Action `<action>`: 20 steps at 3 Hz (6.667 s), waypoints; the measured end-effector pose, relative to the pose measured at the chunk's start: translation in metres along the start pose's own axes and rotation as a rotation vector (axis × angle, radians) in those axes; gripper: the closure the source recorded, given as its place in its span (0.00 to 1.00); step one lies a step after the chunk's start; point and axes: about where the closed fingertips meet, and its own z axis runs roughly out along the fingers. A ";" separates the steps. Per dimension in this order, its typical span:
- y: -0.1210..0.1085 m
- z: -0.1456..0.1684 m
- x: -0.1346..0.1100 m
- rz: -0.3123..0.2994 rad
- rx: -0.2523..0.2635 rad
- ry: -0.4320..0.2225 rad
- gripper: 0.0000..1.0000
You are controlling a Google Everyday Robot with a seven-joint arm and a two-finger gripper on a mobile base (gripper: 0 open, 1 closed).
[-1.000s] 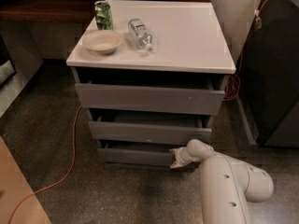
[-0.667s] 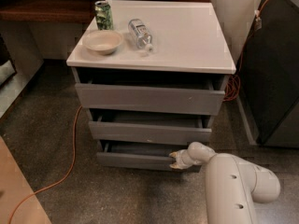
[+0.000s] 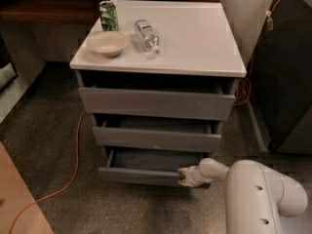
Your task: Place blue plastic bottle into bottom drawer
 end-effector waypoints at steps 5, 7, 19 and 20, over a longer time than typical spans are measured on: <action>0.072 -0.010 -0.015 0.039 -0.084 -0.029 1.00; 0.078 -0.008 -0.017 0.030 -0.103 -0.017 1.00; 0.121 -0.070 -0.079 -0.069 -0.117 -0.059 0.16; 0.101 -0.085 -0.086 -0.060 -0.116 -0.084 0.39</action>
Offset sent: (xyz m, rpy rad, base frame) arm -0.0958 0.0118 -0.0199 0.0412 0.1078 0.0038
